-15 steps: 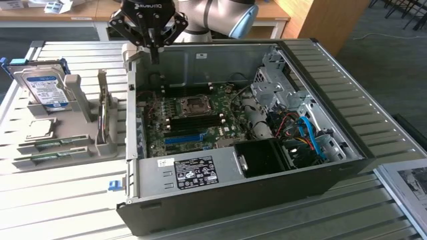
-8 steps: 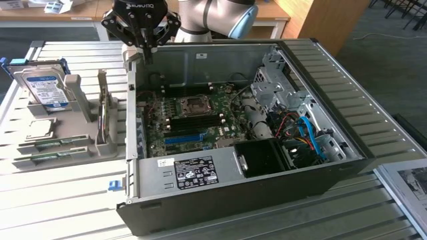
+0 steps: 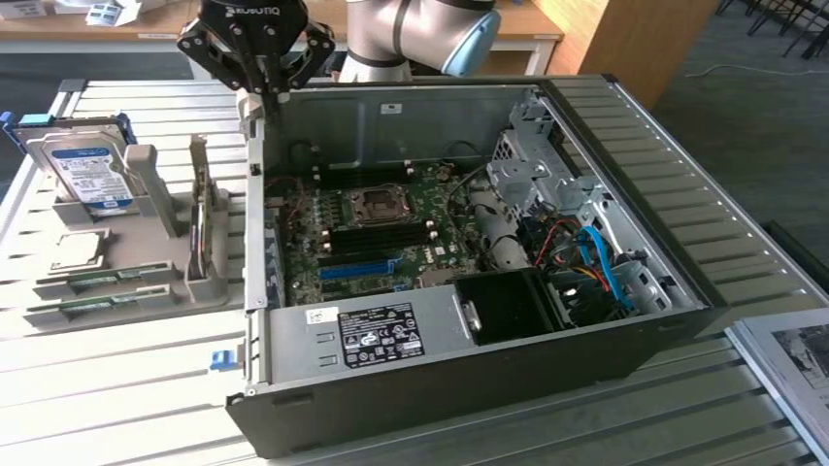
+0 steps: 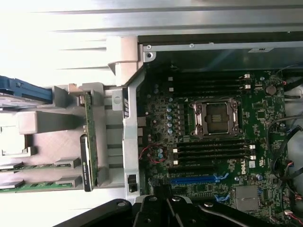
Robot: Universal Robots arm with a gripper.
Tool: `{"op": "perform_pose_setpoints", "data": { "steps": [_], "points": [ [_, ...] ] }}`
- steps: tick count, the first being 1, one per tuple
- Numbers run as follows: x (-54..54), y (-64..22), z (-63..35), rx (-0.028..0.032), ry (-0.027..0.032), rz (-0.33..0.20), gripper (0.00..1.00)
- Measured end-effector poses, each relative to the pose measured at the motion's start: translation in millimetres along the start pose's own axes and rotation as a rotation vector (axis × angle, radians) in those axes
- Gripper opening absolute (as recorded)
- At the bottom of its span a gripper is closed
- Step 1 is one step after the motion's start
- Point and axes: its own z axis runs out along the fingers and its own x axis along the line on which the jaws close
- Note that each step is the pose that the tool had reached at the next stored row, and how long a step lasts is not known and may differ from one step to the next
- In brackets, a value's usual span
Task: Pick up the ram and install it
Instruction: 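Reach for the ram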
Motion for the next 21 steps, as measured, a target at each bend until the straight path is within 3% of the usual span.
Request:
{"op": "perform_pose_setpoints", "data": {
  "steps": [21],
  "points": [
    [42.5, -3.2, -1.1, 0.0000, 0.0000, 0.000, 0.10]
  ]
}}
